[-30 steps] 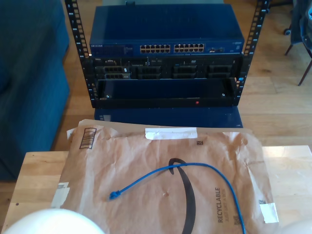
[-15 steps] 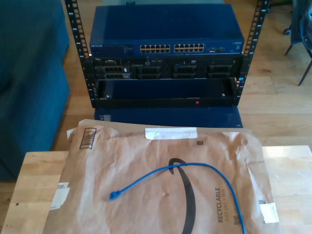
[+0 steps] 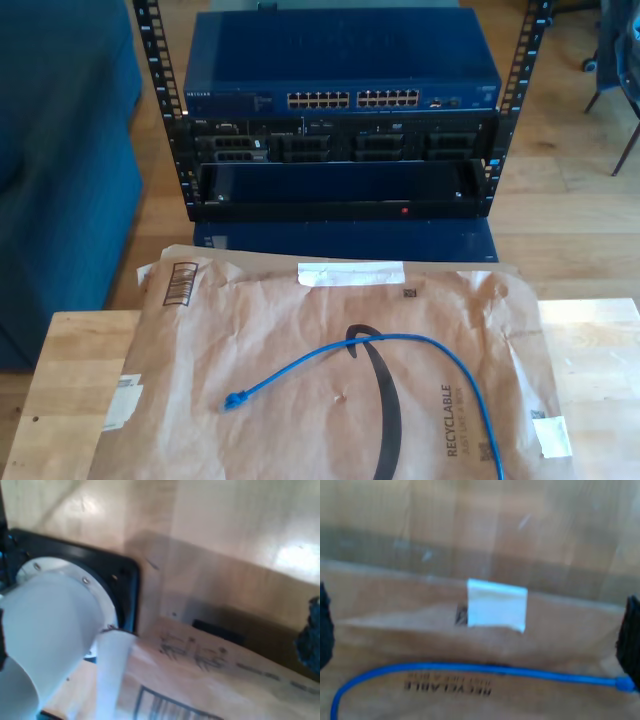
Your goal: Grab the cable and plug it in
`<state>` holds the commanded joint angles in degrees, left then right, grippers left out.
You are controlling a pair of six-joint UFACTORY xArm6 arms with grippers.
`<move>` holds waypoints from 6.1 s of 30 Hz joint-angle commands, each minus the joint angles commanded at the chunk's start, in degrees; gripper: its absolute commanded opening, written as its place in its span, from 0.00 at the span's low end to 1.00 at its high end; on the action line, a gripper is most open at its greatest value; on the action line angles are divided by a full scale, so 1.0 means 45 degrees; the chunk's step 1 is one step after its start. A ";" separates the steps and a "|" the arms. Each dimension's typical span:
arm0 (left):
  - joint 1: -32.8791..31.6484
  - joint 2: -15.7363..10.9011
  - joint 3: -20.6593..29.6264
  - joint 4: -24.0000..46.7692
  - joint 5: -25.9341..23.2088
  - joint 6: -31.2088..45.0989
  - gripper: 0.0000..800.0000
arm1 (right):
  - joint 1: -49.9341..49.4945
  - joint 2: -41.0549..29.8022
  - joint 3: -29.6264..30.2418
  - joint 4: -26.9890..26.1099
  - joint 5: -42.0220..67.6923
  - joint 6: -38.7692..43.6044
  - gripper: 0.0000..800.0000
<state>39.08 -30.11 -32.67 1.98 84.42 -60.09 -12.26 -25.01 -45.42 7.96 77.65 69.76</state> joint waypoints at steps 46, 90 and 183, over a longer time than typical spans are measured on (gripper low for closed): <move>-0.3009 0.1055 -0.0527 -0.0879 -0.0078 -0.3223 1.00 | 1.1995 0.7482 -0.5607 0.0000 -0.2071 0.8361 0.98; -0.2969 0.1192 -0.0449 -0.0879 -0.0137 -0.3223 1.00 | 1.2425 0.9885 -0.5490 -0.0078 -0.4884 0.8791 0.67; -0.8752 0.2696 -0.4786 -0.9729 0.0234 -0.4689 1.00 | 0.7463 0.1016 -0.3048 0.1680 -0.2012 0.9201 0.00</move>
<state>-0.31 -17.98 -54.21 -41.80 85.47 -81.19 21.32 -20.44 -59.13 15.52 68.59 111.16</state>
